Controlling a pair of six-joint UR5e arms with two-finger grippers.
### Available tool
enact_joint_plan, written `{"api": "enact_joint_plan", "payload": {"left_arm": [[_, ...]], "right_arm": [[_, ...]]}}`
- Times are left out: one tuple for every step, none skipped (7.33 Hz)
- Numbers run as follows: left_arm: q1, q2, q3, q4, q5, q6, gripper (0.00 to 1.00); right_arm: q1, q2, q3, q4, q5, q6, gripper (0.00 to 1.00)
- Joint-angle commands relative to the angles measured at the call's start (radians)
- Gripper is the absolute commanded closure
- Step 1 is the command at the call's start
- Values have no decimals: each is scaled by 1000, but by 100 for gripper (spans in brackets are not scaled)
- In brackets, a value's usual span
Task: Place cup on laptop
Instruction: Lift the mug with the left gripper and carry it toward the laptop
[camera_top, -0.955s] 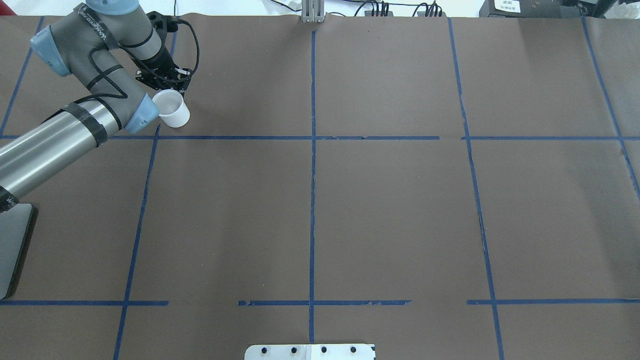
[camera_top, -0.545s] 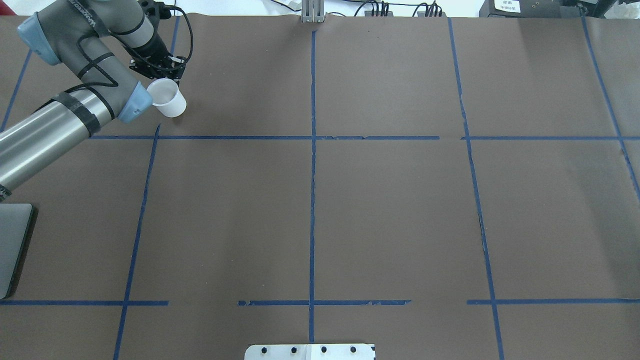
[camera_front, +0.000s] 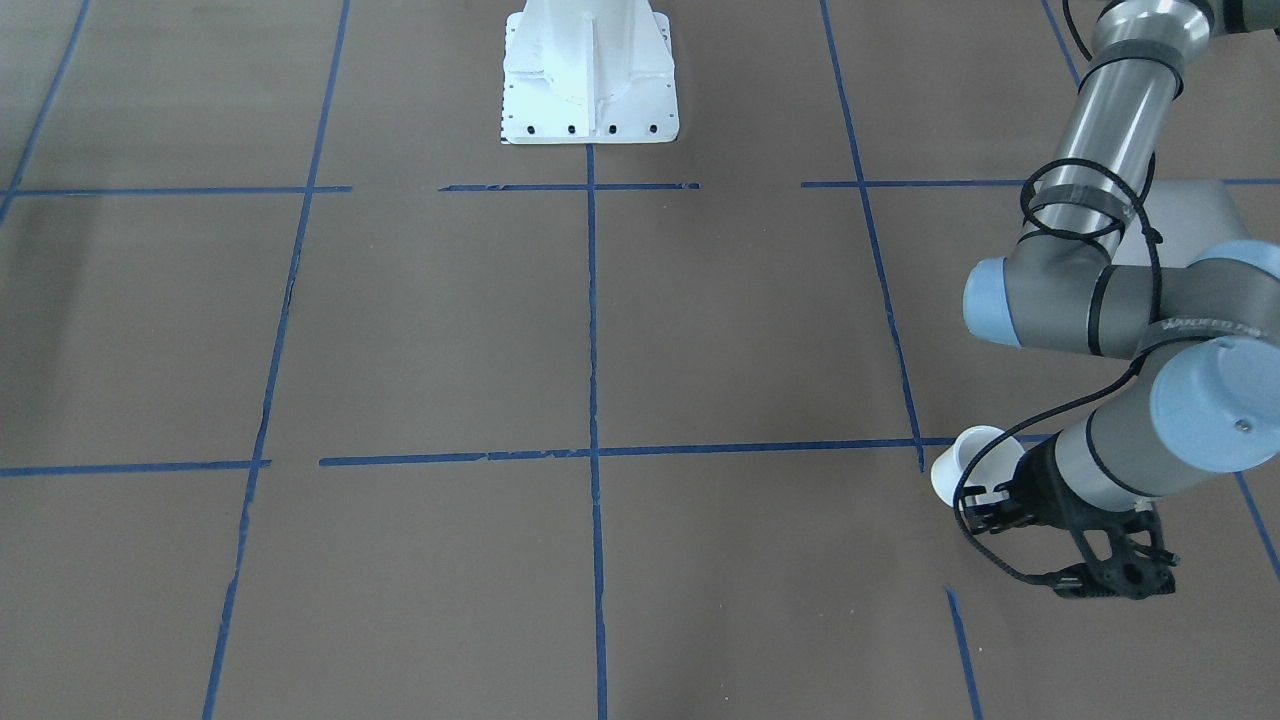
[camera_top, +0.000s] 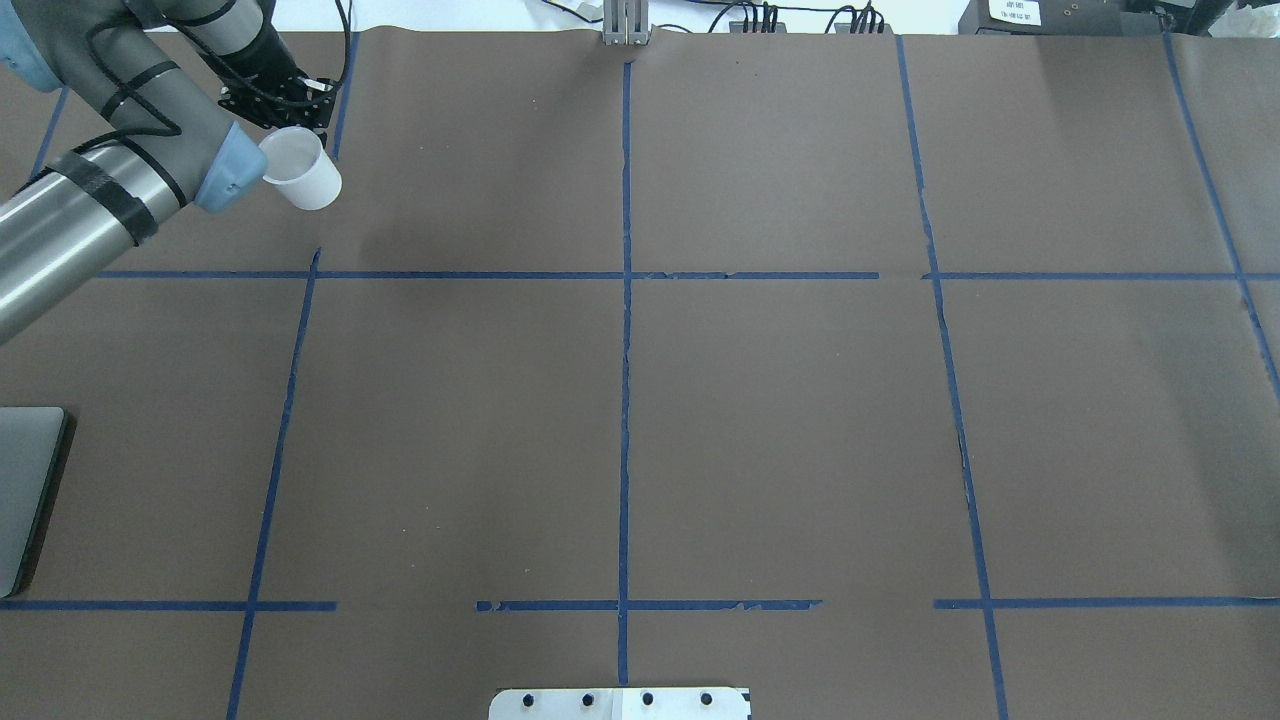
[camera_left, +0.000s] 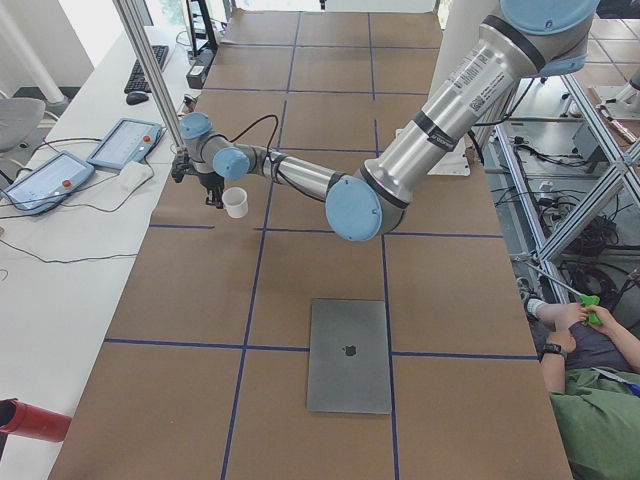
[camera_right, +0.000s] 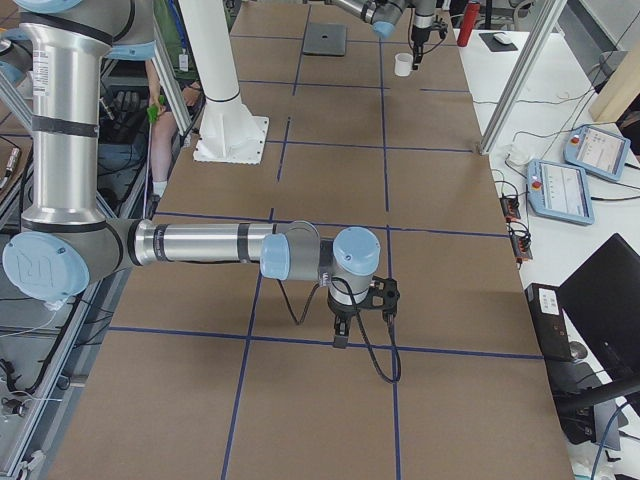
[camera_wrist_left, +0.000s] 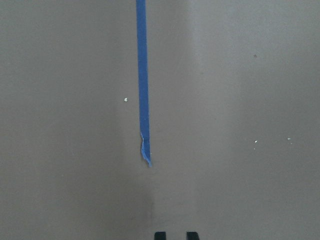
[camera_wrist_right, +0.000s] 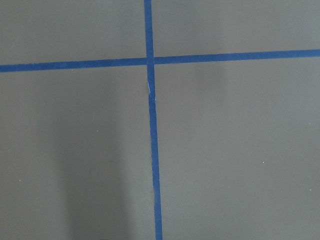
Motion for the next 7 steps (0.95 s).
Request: {"api": "enact_joint_plan", "payload": {"left_arm": [[-55,135,-223,125,0,11,100],[-70,210,-311,154,1,13,100],[-75,323,-403,153,1,32,100],[-106,439,-481,153,0,118,100],[-132,545,-549,150,-3,160,100],[-138,680,-604,133,-5,207,100],[-150,774,-635,100,-5,227,100]], "right_arm": [[0,0,0,0,0,-1,0],[0,0,0,0,0,1,0],[0,0,0,0,0,-1,0],[0,0,0,0,0,-1,0],[0,0,0,0,0,-1,0],[0,0,0,0,0,-1,0],[0,0,0,0,0,-1,0]]}}
